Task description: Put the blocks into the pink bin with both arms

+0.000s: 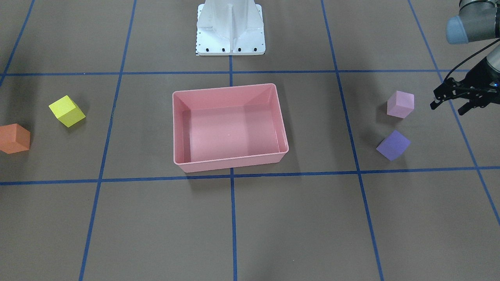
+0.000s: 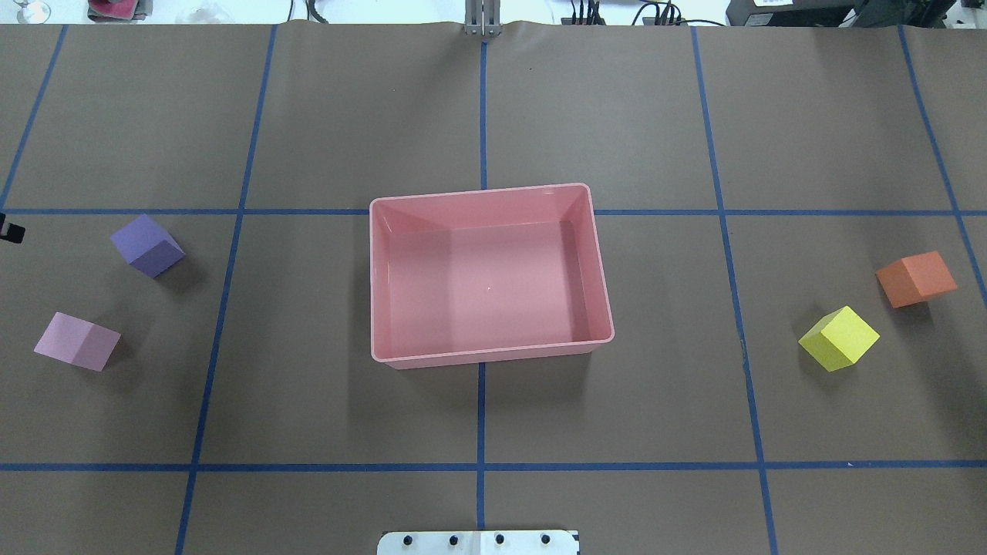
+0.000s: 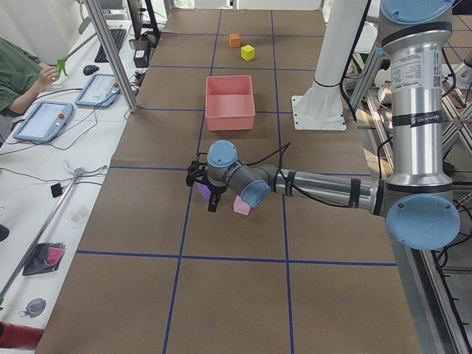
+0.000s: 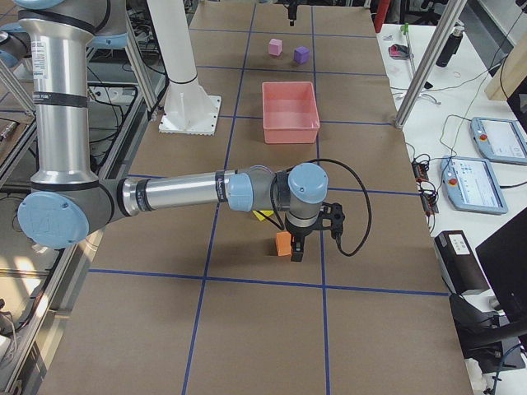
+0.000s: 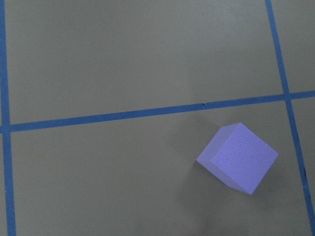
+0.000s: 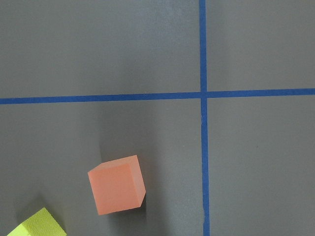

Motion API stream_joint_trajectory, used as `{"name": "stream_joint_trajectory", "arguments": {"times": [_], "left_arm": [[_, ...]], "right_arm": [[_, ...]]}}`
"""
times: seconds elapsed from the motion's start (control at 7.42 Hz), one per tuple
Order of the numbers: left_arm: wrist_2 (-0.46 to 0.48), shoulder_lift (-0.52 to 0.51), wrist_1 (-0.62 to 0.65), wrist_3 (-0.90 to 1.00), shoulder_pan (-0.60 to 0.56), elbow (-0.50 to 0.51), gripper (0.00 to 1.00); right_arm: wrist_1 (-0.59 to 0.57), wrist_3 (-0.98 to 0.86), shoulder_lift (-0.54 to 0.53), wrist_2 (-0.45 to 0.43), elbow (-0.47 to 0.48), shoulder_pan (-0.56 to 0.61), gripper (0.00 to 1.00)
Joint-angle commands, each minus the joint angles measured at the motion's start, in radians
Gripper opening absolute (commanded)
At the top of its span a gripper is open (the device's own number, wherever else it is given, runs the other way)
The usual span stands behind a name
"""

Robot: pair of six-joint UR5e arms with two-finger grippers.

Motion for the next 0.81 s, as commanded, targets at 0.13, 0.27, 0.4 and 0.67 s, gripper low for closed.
{"name": "stream_joint_trajectory", "arguments": {"times": [0.13,0.27,0.4,0.67], "left_arm": [[0.091,0.034,-0.121,-0.122,0.134,0.0,1.0],[0.128,0.034,-0.141,-0.168,0.179,-0.008,1.0],[0.164,0.039,-0.141,-0.182,0.214,-0.016,1.0],[0.183,0.065,-0.144,-0.182,0.239,-0.02,1.0]], "right_arm": [[0.0,-0.001,0.001,0.0,0.0,-0.004,1.0],[0.0,0.0,0.001,0.0,0.0,-0.004,1.0],[0.0,0.0,0.002,0.0,-0.002,-0.004,1.0],[0.0,0.002,0.002,0.0,-0.003,-0.004,1.0]]}}
